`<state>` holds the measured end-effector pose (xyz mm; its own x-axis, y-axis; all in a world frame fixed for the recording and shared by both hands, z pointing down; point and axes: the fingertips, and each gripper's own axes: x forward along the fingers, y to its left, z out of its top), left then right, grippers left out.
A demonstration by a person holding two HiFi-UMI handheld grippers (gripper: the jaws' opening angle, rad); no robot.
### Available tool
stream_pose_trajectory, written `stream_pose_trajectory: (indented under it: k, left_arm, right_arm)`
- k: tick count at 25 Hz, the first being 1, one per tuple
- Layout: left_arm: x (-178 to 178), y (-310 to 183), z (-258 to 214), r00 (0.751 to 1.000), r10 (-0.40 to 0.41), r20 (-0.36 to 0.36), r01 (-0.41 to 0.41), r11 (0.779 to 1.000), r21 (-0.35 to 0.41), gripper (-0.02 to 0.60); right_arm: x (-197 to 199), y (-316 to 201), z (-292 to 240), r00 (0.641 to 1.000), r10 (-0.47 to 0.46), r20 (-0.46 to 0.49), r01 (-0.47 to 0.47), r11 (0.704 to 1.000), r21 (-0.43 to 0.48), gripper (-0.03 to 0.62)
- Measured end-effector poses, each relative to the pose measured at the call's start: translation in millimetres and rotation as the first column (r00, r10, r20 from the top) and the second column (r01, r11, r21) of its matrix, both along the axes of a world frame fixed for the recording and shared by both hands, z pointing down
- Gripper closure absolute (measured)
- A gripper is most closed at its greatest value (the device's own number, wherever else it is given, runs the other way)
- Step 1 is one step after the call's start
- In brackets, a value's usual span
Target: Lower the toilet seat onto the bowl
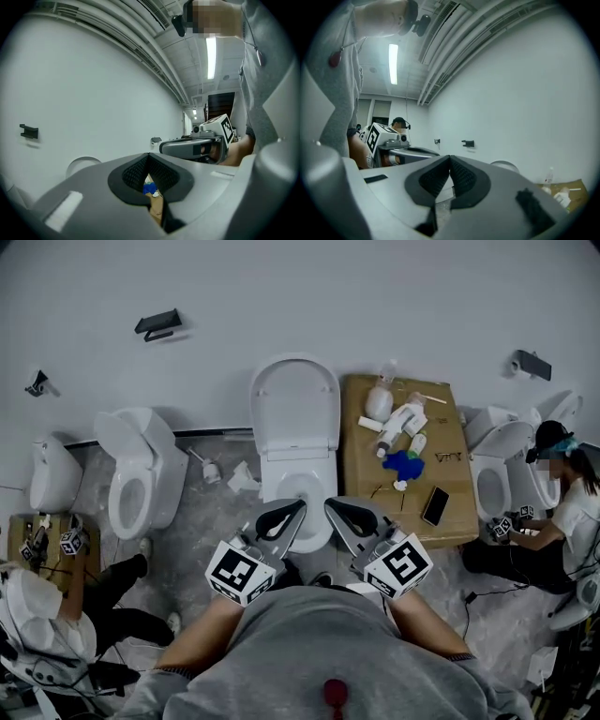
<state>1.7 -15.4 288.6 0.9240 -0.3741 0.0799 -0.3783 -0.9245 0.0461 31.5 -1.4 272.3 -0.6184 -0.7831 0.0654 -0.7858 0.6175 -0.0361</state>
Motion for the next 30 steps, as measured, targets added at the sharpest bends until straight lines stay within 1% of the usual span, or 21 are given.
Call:
stream_pose_trajectory:
  k: [6,10,15,22,30]
  left_arm:
    - [-0.7,2.6,-4.6,1.000,-0.002,-0.005,0.002,1.000,0.011,0.572]
    - [-0.5,4.5,-2.3,1.000,-0.007,-0.004,0.007,1.000,0.009,0.572]
    - [1.1,5.3,-3.0,1.000,-0.012,-0.006,0.012,1.000,0.024,0.572]
    - [1.0,5.9,-5.7,1.000,-0.005,-0.009,0.005,1.000,0.030,0.572]
    - [-0.5,-1.1,-1.9,1.000,-0.020,-0.007,0.020,0.999,0.034,0.572]
  right_arm:
    - [-5.3,3.1,-6.2,1.000,-0.022,-0.018,0.022,1.000,0.022,0.580]
    - [-4.6,6.2,-3.7,0.999,-0.018,-0.027,0.018,1.000,0.020,0.580]
    - [0.6,7.5,-4.0,0.999,-0.006,-0.031,0.007,1.000,0.021,0.580]
    - [2.6,7.3,-5.8,0.999,-0.001,-0.041,0.002,1.000,0.023,0.580]
    - [3.5,1.7,-4.0,0.999,-0.001,-0.051,0.002,1.000,0.023,0.580]
